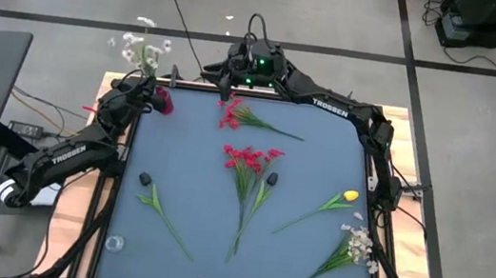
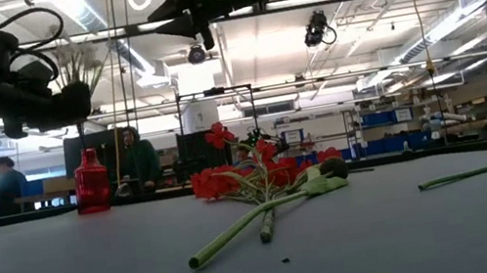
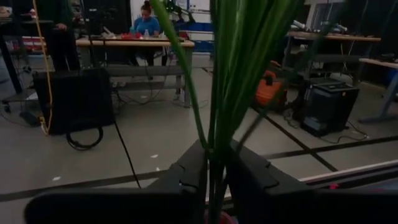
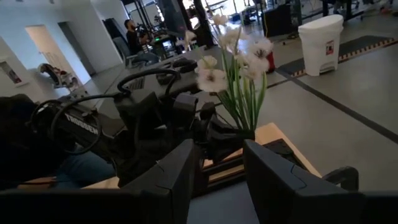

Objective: Sort flowers into vase by color
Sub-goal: Put the top white flowers into the red vase

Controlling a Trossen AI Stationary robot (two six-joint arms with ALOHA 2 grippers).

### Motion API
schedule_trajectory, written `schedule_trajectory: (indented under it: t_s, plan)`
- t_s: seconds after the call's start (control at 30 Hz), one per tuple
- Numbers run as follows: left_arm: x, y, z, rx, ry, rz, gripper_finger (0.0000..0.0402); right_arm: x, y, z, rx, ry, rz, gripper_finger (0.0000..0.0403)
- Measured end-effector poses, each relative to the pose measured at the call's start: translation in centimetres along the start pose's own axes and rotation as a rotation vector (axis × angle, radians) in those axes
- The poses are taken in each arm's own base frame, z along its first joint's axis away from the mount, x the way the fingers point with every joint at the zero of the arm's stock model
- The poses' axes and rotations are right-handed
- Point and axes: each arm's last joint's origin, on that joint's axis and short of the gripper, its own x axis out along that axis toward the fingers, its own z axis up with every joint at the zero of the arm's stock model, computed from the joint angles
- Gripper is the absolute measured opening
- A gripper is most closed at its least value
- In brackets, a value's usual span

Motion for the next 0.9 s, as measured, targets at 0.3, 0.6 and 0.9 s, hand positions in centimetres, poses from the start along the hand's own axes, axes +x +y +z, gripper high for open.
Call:
schedule_trajectory:
  t_s: [0.3,0.6,0.9]
  plan:
    - [0.0,0.0,0.0,0.001,0.003,0.003,0.0109,0.0,-0.1,0.0,0.004,0.000,-0.001,0.0146]
    - [0.0,0.0,-0.3,-0.011,0.031,0.004,0.0131,-0.3,-0.8,0.2,0.066,-0.004,-0.009,0.0146]
    - [0.0,0.1,-0.7,-0.020,0.067,0.007,0.0227,-0.5,-1.5,-0.7,0.152,0.083,-0.092,0.0146]
